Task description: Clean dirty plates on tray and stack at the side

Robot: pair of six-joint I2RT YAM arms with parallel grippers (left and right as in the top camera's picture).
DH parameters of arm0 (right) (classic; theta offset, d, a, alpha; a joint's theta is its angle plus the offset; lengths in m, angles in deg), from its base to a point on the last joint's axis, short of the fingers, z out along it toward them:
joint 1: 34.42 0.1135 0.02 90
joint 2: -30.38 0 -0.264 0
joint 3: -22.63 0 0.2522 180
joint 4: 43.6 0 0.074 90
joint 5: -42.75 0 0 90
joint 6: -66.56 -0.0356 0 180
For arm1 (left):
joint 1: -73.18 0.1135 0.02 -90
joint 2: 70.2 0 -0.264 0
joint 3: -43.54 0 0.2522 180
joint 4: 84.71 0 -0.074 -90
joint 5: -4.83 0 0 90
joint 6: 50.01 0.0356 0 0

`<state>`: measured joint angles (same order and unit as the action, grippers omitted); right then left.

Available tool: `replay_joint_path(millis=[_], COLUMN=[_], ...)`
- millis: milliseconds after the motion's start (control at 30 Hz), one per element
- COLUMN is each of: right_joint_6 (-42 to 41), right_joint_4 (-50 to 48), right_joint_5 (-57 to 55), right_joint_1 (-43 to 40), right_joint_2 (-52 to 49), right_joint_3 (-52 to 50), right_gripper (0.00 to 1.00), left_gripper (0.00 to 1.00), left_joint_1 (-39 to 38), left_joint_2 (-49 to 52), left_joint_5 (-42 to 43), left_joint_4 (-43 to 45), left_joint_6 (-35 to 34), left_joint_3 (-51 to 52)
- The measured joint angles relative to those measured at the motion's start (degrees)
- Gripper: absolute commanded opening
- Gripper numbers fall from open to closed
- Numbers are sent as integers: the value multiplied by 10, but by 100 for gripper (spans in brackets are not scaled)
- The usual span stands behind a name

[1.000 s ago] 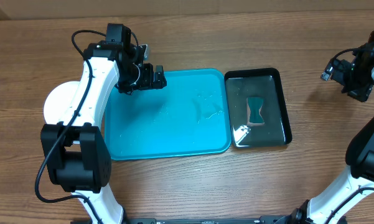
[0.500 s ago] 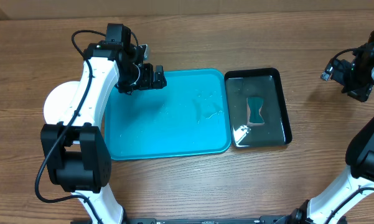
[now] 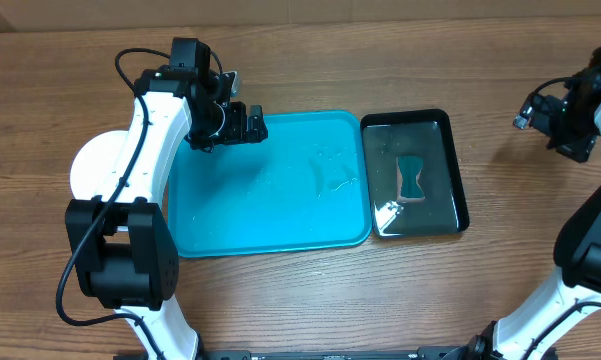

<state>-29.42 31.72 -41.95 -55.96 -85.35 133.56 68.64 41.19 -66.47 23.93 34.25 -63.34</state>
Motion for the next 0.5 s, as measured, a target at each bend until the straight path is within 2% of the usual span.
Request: replay_joint_path(millis=[133,500], right_joint_6=[0,0], right_joint_4=[0,-2], right_joint_5=[-2,-2], right_joint_1=[31,185], right_joint_2=[47,293], right_joint_3=[0,1], right_gripper=[100,100], left_gripper=[100,100], left_joint_1=[0,0], left_joint_2=[0,0], left_joint_5=[0,0], left_joint_4=[0,0], left_joint_6=[0,0], left_joint_3=[0,0])
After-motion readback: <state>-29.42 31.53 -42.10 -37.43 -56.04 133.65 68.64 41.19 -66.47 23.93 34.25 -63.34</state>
